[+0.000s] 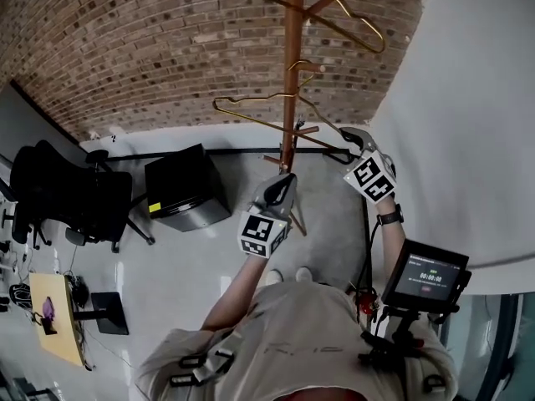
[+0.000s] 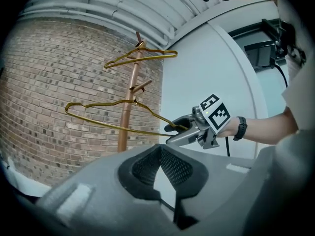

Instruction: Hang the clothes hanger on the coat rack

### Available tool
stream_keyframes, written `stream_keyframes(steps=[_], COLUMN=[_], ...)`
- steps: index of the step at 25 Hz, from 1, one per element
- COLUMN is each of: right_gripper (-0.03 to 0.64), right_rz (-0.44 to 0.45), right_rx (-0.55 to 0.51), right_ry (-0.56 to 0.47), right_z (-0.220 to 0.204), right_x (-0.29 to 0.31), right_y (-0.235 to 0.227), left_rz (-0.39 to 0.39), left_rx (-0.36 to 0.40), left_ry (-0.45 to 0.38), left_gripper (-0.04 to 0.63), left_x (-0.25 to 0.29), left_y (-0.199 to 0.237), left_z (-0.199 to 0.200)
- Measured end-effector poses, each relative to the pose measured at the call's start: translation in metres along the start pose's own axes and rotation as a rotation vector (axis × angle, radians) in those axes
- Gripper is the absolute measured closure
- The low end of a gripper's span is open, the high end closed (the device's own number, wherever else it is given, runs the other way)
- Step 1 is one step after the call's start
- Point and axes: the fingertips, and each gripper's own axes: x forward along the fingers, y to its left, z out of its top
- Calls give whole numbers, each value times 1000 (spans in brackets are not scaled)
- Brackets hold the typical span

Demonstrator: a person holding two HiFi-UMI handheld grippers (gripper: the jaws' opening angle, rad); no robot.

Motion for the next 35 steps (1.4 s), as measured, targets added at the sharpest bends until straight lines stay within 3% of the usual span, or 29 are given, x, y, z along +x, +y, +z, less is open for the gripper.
stream_keyframes(steps=[3, 8, 13, 21, 25, 29, 35], right_gripper=[302, 283, 273, 293, 380, 462, 612], right_rz=[-108, -399, -521, -521, -481, -458, -365], right_rx=[26, 107, 190, 325, 378, 368, 347], right_ry=[-17, -109, -160, -163, -211, -261, -314], right_z=[0, 24, 27, 12, 16, 26, 20], right_x=[-18, -57, -76, -99, -111, -149, -220], right_y=[-5, -18, -2, 56, 82, 111, 182], left_rz=[-31, -82, -83, -42, -8, -10, 8], left_rx=[-5, -32, -32, -73, -80, -53, 7], left_ry=[6, -3, -44, -74, -77, -90, -100], left_gripper=[595, 595, 595, 595, 595, 595, 595], left_x=[-6, -21, -25, -49, -62, -82, -125], left_y=[-6, -5, -1, 5, -9, -53, -155], left_z=[-3, 9, 21, 21, 19, 31, 38])
